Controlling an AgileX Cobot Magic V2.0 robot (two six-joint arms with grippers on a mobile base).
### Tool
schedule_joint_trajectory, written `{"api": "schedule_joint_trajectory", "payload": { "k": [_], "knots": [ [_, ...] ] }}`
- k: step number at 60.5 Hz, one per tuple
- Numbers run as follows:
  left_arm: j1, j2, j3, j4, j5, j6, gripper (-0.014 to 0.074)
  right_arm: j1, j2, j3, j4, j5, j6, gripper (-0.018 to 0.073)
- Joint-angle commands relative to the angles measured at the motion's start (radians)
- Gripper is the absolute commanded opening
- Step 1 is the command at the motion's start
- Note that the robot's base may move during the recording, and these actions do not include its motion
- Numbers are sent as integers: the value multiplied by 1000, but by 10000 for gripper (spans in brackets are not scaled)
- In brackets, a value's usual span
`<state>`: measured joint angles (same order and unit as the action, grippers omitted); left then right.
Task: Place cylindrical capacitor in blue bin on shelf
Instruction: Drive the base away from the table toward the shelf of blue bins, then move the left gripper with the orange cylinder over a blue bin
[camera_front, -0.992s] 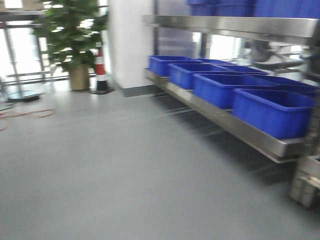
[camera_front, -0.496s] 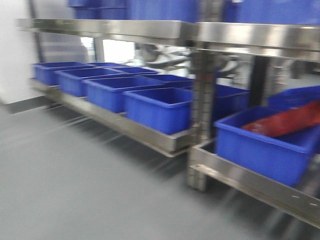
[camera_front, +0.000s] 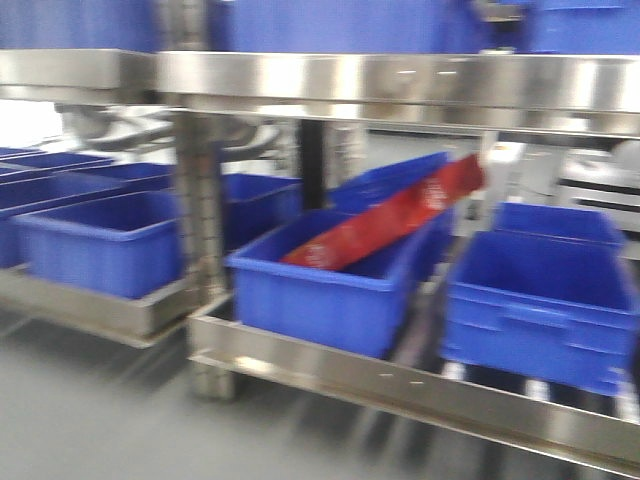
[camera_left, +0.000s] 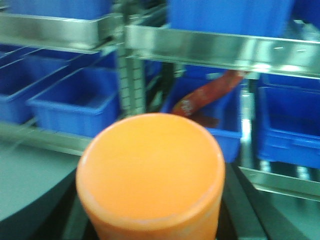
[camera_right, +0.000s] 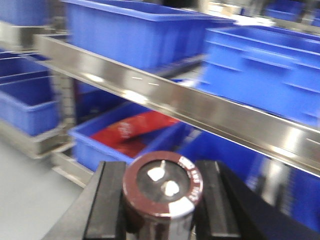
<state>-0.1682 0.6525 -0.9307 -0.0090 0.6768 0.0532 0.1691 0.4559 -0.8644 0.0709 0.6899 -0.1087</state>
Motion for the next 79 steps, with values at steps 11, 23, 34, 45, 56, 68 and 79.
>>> {"api": "schedule_joint_trajectory", "payload": {
  "k": [11, 23, 34, 45, 56, 68, 79],
  "knots": [
    [-7, -3, 1, -4, -22, -1, -111, 2, -1, 3, -5, -25, -6, -162],
    [-7, -3, 1, -4, -22, -1, -111, 2, -1, 3, -5, -25, -6, -162],
    [-7, -3, 1, -4, -22, -1, -111, 2, -1, 3, -5, -25, -6, -162],
    [-7, -3, 1, -4, -22, -1, -111, 2, -1, 3, -5, -25, -6, -162],
    [-7, -3, 1, -4, -22, -1, -111, 2, -1, 3, -5, -25, -6, -162],
    [-7, -3, 1, -4, -22, -1, -111, 2, -1, 3, -5, -25, -6, -162],
    [-7, -3, 1, -4, -22, -1, -111, 2, -1, 3, -5, -25, -6, -162]
  ]
}}
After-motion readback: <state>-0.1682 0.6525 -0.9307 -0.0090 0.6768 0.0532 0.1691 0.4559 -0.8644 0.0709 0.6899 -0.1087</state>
